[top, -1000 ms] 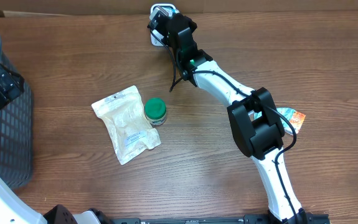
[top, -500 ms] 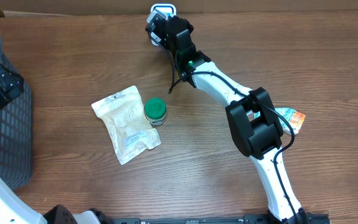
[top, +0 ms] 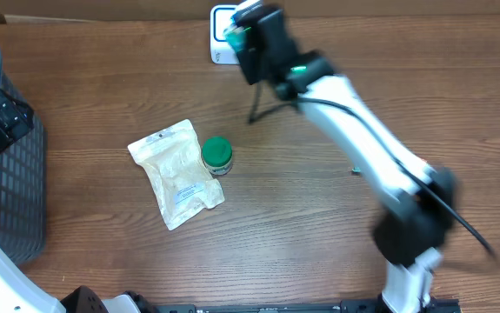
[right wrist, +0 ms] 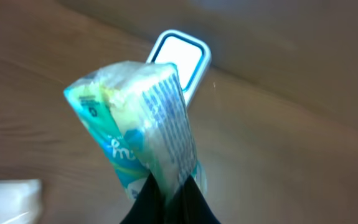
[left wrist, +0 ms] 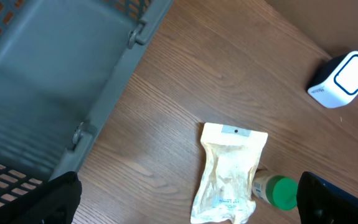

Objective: Scan the item barcode
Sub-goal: 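Move the packet right and release it on the table, then move the right gripper to the green-capped Knorr bottle and grasp it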

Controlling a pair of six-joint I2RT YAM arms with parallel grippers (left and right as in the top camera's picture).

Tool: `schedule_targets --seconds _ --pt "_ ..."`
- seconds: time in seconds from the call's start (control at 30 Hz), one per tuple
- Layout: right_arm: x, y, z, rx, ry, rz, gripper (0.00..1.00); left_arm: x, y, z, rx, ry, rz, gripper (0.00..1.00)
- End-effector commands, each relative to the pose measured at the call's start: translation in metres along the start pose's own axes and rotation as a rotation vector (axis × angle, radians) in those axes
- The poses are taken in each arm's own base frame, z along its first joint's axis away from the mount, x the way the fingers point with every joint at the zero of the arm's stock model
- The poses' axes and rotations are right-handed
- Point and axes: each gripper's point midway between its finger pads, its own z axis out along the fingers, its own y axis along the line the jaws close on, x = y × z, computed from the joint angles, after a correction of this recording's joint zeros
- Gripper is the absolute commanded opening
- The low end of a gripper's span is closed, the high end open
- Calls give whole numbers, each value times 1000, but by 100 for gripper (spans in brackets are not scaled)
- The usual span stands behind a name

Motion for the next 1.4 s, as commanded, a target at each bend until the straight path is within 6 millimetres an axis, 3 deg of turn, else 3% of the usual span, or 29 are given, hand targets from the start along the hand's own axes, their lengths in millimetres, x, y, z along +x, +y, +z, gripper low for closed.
schedule_targets --seconds 0.0,0.13,0.27,0.37,0.57,0.7,0.83,1.0,1.13,1.23,1.37 --pt "-12 -38 -114 -65 -5 437 4 -2 1 -2 -3 -10 -10 100" --pt "62 -83 -160 45 251 602 4 -2 1 -2 -3 -10 -10 100" --pt "126 -111 -171 135 489 715 4 -3 1 -2 -3 -11 -10 99" --pt "160 -123 -161 171 584 760 4 -2 1 -2 -3 -10 -10 99" --pt "226 -129 -115 174 689 840 4 -2 1 -2 -3 -10 -10 100" --pt "264 -135 -98 191 727 883 4 -2 1 -2 -3 -10 -10 100" --pt "280 -144 -97 213 746 914 7 -3 1 -2 -3 -11 -10 100" --pt "284 -149 -100 208 752 904 31 -2 1 -2 -3 -10 -10 100" --pt "284 -148 -100 202 755 899 42 -2 1 -2 -3 -10 -10 100" --pt "273 -136 -103 96 760 861 44 -3 1 -2 -3 -11 -10 100" --pt "244 -101 -106 -131 733 734 59 -2 1 -2 -3 -10 -10 99"
